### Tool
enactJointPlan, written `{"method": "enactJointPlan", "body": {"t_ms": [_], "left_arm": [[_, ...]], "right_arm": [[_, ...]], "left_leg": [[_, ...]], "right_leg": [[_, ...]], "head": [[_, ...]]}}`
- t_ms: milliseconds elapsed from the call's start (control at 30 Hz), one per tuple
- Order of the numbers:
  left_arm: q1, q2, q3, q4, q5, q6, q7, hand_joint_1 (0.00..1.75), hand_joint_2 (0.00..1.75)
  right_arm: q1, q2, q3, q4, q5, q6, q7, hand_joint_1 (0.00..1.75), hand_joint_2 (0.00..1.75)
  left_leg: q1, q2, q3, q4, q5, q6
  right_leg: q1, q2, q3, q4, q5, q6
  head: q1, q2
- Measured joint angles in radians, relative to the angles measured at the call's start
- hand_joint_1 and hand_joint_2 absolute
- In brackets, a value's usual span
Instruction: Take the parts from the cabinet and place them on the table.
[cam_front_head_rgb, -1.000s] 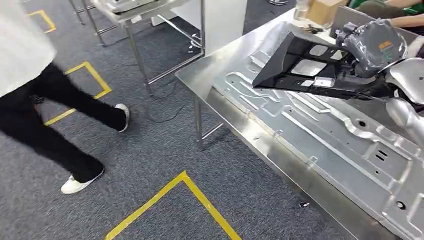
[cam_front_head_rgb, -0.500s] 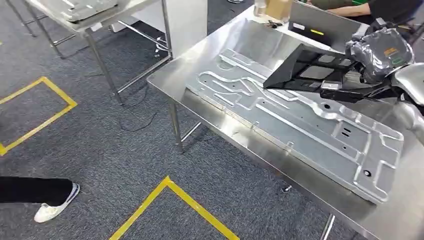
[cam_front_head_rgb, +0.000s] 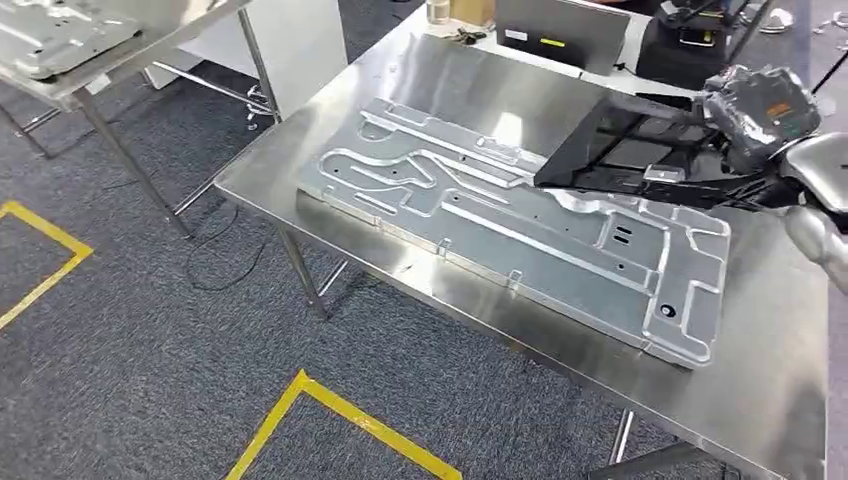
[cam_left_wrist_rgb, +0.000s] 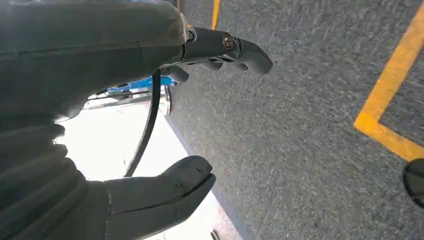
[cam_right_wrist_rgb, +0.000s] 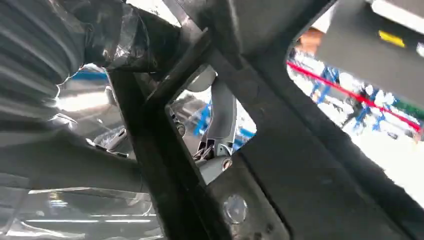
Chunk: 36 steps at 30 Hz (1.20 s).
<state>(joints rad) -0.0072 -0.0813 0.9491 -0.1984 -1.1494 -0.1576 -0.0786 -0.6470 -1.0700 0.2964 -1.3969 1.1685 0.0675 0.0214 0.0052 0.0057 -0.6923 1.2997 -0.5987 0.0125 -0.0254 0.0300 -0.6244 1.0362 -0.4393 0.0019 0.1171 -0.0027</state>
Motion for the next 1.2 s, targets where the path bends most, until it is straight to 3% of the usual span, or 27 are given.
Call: {"method": "enactJointPlan", "body": {"t_ms": [67, 100, 133, 200, 233, 367, 667, 700, 933, 1200], "left_arm": [[0.000, 0.000, 0.006, 0.000, -0.003, -0.005, -0.002, 0.00, 1.75], [0.000, 0.000, 0.007, 0.000, -0.007, -0.006, -0.003, 0.00, 1.75], [-0.001, 0.003, 0.007, 0.000, -0.010, -0.008, -0.005, 0.00, 1.75], [-0.002, 0.003, 0.008, 0.000, -0.016, -0.011, -0.005, 0.00, 1.75], [-0.002, 0.003, 0.008, 0.000, -0.021, -0.014, -0.005, 0.00, 1.75], [-0.005, 0.010, 0.009, 0.000, -0.035, -0.025, 0.000, 0.00, 1.75], [-0.015, 0.022, 0.015, 0.000, -0.045, -0.034, -0.002, 0.00, 1.75], [-0.016, 0.024, 0.015, 0.000, -0.047, -0.035, -0.002, 0.00, 1.75], [-0.018, 0.034, 0.016, 0.000, -0.062, -0.037, 0.006, 0.00, 1.75], [-0.018, 0.035, 0.016, 0.000, -0.060, -0.042, 0.008, 0.00, 1.75]], "right_arm": [[0.006, 0.022, 0.003, 0.046, 0.016, -0.001, 0.013, 1.75, 1.75], [0.007, 0.037, 0.006, 0.073, 0.020, -0.002, 0.016, 1.75, 1.75], [0.009, 0.052, 0.011, 0.099, 0.022, -0.003, 0.017, 1.75, 1.75], [0.018, 0.078, 0.020, 0.150, 0.029, -0.031, 0.016, 1.75, 1.75], [0.018, 0.105, 0.021, 0.192, 0.038, -0.064, 0.016, 1.75, 1.75], [-0.014, 0.224, 0.033, 0.380, 0.093, -0.197, 0.010, 1.75, 1.75], [-0.141, 0.456, 0.071, 0.641, 0.147, -0.259, 0.013, 1.75, 1.75], [-0.153, 0.476, 0.076, 0.658, 0.151, -0.262, 0.013, 0.00, 0.00], [-0.222, 0.574, 0.117, 0.754, 0.167, -0.259, 0.015, 0.00, 0.00], [-0.227, 0.592, 0.126, 0.772, 0.173, -0.260, 0.015, 0.00, 0.00]], "left_leg": [[-0.001, -0.004, 0.076, -0.177, 0.102, 0.014], [-0.005, -0.018, 0.107, -0.252, 0.124, 0.024], [-0.005, -0.020, 0.111, -0.265, 0.121, 0.024], [-0.010, -0.015, 0.110, -0.270, 0.125, 0.024], [-0.008, -0.015, 0.111, -0.275, 0.130, 0.014], [-0.009, -0.016, 0.110, -0.274, 0.133, 0.020], [-0.009, -0.014, 0.113, -0.274, 0.135, 0.023], [-0.009, -0.014, 0.115, -0.274, 0.135, 0.023], [-0.004, -0.013, 0.120, -0.274, 0.134, 0.022], [-0.003, -0.014, 0.120, -0.274, 0.135, 0.022]], "right_leg": [[0.003, 0.010, 0.002, 0.000, 0.000, 0.001], [0.002, 0.013, 0.002, 0.000, 0.000, 0.001], [0.010, 0.018, -0.001, 0.004, 0.000, 0.009], [0.004, 0.020, -0.003, -0.001, 0.004, 0.021], [0.003, 0.018, -0.002, 0.000, 0.000, 0.013], [0.002, 0.017, 0.002, -0.008, 0.009, 0.022], [0.003, 0.018, 0.006, -0.014, 0.013, 0.029], [0.004, 0.018, 0.007, -0.014, 0.013, 0.029], [0.010, 0.018, 0.011, -0.014, 0.013, 0.028], [0.010, 0.018, 0.012, -0.014, 0.013, 0.028]], "head": [[0.000, 0.000], [0.000, 0.000], [0.000, 0.000], [0.000, 0.000], [0.001, 0.000], [0.000, 0.000], [0.000, 0.000], [0.001, 0.000], [0.001, 0.000], [0.001, 0.000]]}}
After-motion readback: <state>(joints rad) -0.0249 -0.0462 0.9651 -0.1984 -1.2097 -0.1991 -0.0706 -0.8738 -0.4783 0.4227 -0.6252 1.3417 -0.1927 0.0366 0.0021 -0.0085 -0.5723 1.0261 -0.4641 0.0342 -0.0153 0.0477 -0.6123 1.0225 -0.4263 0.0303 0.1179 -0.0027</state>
